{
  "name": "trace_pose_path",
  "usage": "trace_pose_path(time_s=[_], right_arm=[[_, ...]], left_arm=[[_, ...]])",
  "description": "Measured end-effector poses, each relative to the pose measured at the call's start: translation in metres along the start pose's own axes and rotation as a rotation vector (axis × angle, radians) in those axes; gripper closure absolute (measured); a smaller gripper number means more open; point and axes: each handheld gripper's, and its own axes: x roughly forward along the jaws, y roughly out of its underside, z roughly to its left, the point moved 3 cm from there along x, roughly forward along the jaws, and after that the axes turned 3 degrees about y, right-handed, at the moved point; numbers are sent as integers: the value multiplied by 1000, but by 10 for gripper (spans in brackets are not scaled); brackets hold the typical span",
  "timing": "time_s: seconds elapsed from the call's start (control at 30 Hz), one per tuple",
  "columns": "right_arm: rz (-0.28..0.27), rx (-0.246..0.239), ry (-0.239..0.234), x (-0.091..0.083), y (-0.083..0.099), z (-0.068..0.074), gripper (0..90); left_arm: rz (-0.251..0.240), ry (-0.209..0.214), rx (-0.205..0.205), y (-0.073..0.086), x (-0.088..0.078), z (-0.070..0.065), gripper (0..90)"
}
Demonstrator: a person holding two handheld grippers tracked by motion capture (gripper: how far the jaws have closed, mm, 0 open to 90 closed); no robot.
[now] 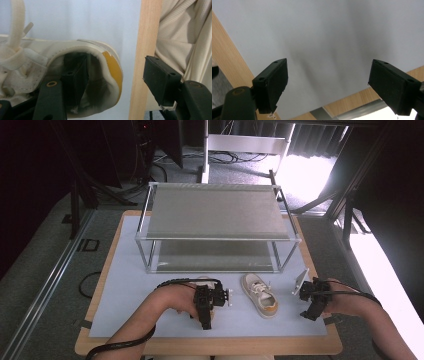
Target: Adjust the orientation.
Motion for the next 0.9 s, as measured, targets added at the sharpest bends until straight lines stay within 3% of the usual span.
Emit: trace_pose_path(time_s=[0.1,0.17,0.57,0.8,0.9], right_arm=[[30,-17,0,0,-3,2,156],[22,-25,-3,-1,-5,3,155],[-77,-67,-13,-40,-28,9,156],[-134,-135,-18,-57,-48,19,158],[-157,-173,-21,-62,-57,25,212]], left_arm=[[0,-1,1,0,0,0,361],[1,-2,2,0,0,0,360],[0,4,-5,0,0,0,361],[-5,12,-13,0,-1,-1,361],[-5,10,-11,0,-1,-1,361]])
